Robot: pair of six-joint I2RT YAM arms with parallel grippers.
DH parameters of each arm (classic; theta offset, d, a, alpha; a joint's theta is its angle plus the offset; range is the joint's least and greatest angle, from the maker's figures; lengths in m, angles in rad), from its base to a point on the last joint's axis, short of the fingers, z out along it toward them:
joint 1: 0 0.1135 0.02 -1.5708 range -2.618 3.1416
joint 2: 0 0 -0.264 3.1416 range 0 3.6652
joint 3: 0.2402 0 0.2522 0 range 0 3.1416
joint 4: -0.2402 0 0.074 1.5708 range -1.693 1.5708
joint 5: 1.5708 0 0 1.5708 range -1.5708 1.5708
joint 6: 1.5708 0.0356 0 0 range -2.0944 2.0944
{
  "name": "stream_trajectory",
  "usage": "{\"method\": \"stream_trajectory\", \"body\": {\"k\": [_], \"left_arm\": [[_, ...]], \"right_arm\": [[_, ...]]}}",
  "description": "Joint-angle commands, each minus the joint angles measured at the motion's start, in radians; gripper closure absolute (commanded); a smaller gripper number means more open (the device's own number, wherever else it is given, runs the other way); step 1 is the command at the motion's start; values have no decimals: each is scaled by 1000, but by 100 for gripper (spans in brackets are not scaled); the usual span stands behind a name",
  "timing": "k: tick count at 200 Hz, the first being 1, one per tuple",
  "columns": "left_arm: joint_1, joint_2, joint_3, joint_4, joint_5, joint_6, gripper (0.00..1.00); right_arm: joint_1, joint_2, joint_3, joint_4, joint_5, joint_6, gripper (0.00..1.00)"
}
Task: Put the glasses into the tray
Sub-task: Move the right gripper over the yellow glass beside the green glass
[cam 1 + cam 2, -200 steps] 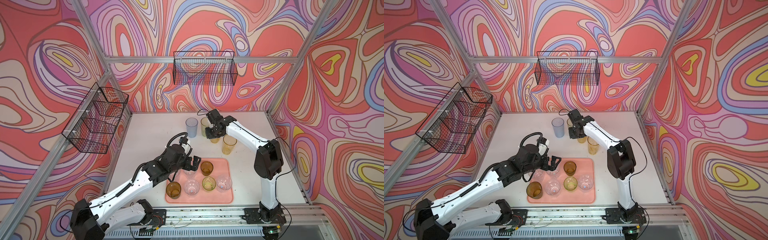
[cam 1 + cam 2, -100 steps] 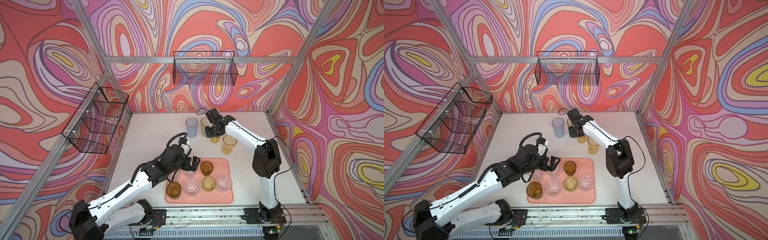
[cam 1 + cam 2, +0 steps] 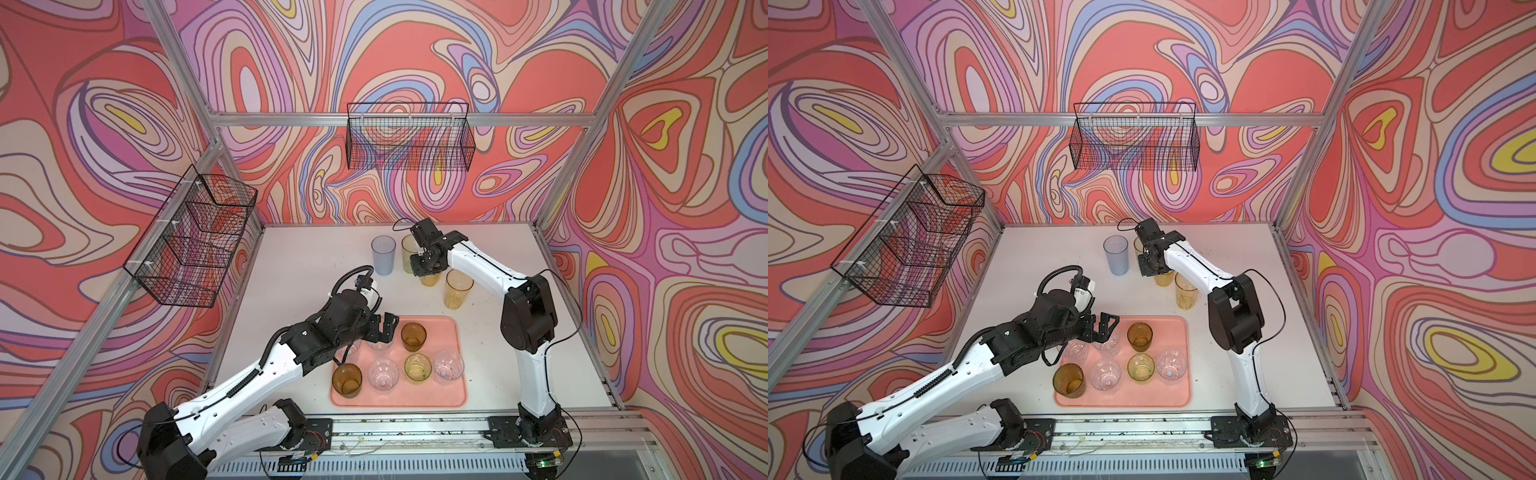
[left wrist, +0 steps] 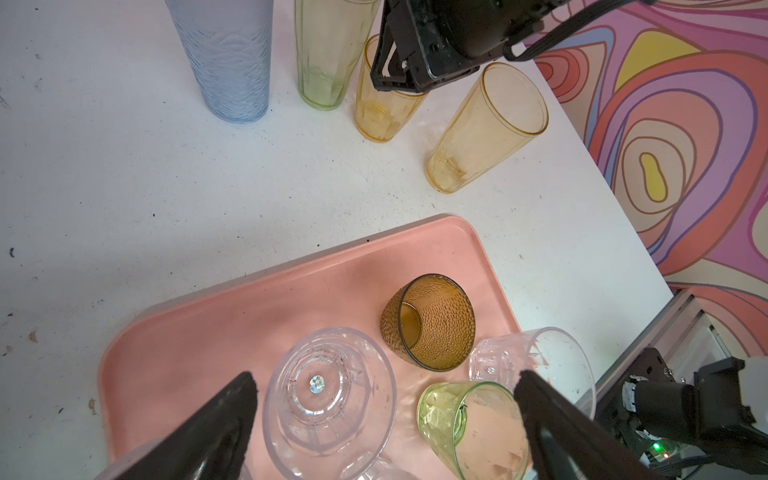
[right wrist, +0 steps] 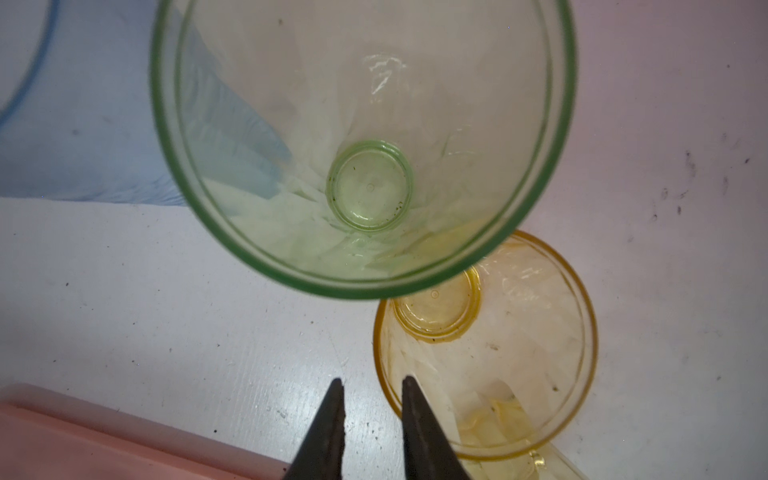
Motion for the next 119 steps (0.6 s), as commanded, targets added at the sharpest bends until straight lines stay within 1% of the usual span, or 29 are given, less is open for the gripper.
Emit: {"method": "stream_trajectory", "body": {"k": [1,119], "left_arm": [[5,7,33,-16,-8,-11,0],[5,15,28,-13,-6,-14,0]], "right_arm": [[-4,19,13,12,26,-18,76],[-4,48,1,26,67,-43,77]]}}
